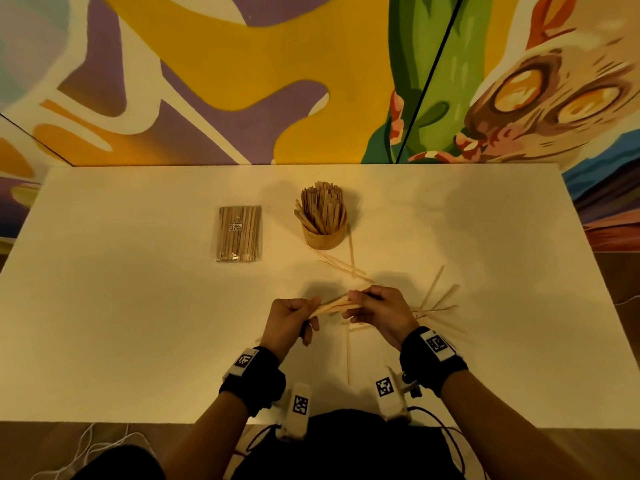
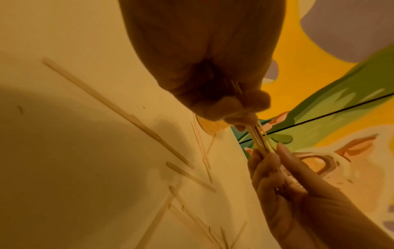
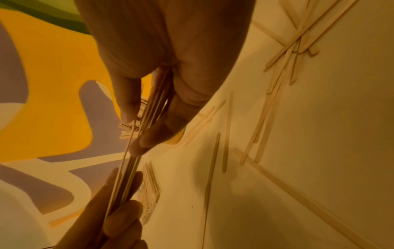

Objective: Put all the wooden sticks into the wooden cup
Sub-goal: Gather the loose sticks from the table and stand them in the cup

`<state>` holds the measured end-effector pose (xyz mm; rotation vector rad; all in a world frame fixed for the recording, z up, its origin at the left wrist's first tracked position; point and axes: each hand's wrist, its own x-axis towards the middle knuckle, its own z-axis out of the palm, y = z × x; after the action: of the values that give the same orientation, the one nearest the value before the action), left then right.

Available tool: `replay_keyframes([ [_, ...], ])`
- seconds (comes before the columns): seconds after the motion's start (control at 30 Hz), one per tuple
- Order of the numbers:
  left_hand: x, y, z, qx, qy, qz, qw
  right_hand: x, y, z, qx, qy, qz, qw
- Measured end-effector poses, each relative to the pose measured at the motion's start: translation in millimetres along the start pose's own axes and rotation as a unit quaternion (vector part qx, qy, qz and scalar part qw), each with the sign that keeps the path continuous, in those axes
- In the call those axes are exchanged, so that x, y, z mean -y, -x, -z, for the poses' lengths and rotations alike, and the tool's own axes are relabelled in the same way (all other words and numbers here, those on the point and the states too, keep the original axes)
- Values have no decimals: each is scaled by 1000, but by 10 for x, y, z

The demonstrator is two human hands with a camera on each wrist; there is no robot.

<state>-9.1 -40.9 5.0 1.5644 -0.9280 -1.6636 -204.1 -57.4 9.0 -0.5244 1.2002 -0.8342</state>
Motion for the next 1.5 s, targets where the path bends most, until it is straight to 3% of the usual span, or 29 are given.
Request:
replay_keyframes([
  [0.2, 49, 49, 83, 64, -75, 8, 995, -110, 9, 67, -7, 35, -25, 999],
  [0.27, 34, 65, 95, 104, -170, -14, 980, -120, 29, 71, -3, 46, -27, 999],
  [0.3, 35, 65, 98, 129, -264, -43, 955, -122, 39, 70, 0, 54, -31, 998],
  [0.37, 53, 61, 65, 173, -459, -99, 866, -144, 58, 60, 12, 77, -41, 996],
  [0.4, 49, 72, 32, 179, -503, -112, 838, -160, 65, 52, 18, 88, -47, 995],
  [0.43, 61, 78, 3, 179, -515, -117, 830, -173, 70, 46, 18, 94, -51, 994],
  [0.6, 154, 156, -41, 155, -522, -105, 832, -175, 19, 115, -57, 60, -62, 995],
  [0.73, 172, 202, -47, 170, -520, -74, 834, -171, 36, 165, 4, 124, -96, 988],
  [0.9, 215, 194, 34, 192, -562, -85, 800, -243, 90, 172, 30, 160, -121, 979],
  [0.97, 237, 207, 58, 195, -555, -83, 805, -294, 106, 169, 35, 161, -124, 978],
  [1.03, 237, 223, 63, 193, -521, -63, 829, -294, 115, 162, 30, 167, -119, 978],
  [1.13, 209, 216, 80, 159, -344, -4, 925, -213, 83, 175, 11, 174, -91, 980],
  [1.23, 146, 175, 103, 102, -152, 21, 983, -88, 32, 188, -1, 158, -56, 986],
  [1.33, 48, 136, 69, 58, -18, 41, 997, -7, -24, 134, 11, 158, -32, 987],
  [1.5, 2, 46, 22, 22, 9, 10, 1000, 83, -89, 8, 26, 138, -29, 990],
])
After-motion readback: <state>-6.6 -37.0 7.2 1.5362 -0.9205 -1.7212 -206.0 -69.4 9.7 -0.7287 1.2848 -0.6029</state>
